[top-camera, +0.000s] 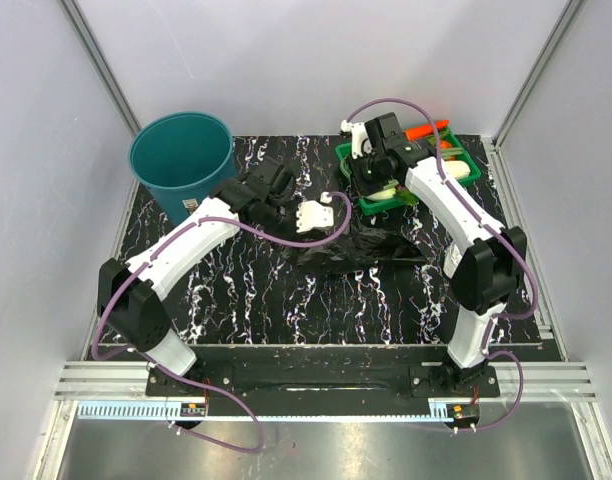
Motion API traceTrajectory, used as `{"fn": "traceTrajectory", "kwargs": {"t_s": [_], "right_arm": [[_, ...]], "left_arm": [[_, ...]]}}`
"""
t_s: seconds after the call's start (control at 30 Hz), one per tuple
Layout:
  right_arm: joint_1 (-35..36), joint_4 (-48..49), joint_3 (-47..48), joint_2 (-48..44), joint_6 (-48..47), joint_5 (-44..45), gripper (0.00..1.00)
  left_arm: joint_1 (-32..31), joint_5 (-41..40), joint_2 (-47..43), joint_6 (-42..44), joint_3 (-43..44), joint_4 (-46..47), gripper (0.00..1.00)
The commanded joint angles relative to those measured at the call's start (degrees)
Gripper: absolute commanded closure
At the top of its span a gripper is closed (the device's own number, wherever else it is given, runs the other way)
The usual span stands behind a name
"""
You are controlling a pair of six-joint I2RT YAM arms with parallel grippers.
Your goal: Put the trash bags into the trash bin
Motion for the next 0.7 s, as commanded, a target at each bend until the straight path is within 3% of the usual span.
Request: {"fn": "traceTrajectory", "kwargs": {"t_s": [0.0, 0.17, 0.2, 0.23, 0.67], "right_arm": [[-0.4, 2.7, 1.7, -5.4, -1.0, -9.5, 0.98], [0.0, -1.6, 6.0, -1.0, -0.6, -23.1, 0.66], [0.2, -3.2, 7.8, 0.2, -0.8, -24.3, 0.54], [0.3, -4.1, 9.1, 1.5, -1.1, -25.3, 0.51], [6.1, -10.4, 17.4, 9.6, -2.9, -27.6, 0.43]], "left_arm": [[0.0, -2.4, -2.8, 1.1, 3.1, -0.5, 1.00], [-0.1, -0.1, -2.5, 2.3, 4.1, -0.6, 1.00], [-0.1, 0.4, -2.5, 2.7, 4.4, -0.5, 1.00], [-0.3, 0.7, -2.5, 3.2, 4.8, -0.6, 1.00], [-3.3, -3.6, -0.3, 6.9, 4.7, -0.7, 1.00]]}}
